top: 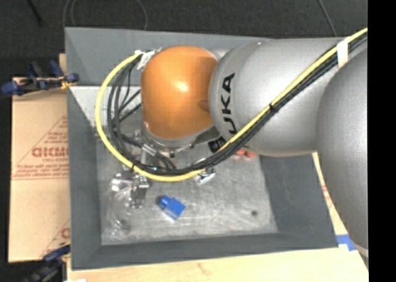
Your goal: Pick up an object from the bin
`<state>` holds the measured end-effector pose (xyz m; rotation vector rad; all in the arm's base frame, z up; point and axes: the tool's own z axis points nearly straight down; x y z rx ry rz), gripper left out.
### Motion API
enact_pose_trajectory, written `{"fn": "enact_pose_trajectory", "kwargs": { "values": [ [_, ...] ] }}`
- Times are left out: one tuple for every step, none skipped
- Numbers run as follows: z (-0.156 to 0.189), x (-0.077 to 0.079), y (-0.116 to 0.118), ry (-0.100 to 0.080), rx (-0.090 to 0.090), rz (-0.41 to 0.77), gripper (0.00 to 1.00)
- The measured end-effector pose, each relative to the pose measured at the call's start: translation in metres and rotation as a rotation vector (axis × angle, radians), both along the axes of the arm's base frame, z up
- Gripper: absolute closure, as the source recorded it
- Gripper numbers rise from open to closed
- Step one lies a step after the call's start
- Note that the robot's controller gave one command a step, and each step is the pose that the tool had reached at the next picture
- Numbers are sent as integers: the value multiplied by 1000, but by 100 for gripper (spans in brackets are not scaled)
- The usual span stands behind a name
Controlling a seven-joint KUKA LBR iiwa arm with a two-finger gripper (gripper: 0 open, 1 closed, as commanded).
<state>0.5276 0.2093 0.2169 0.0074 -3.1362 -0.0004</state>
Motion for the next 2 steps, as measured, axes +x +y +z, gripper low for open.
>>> {"fn": "enact_pose_trajectory", "kwargs": {
  "values": [
    [36, 26, -52, -13, -1, 128, 0],
    [-120, 30, -51, -1, 0, 266, 0]
  ]
}}
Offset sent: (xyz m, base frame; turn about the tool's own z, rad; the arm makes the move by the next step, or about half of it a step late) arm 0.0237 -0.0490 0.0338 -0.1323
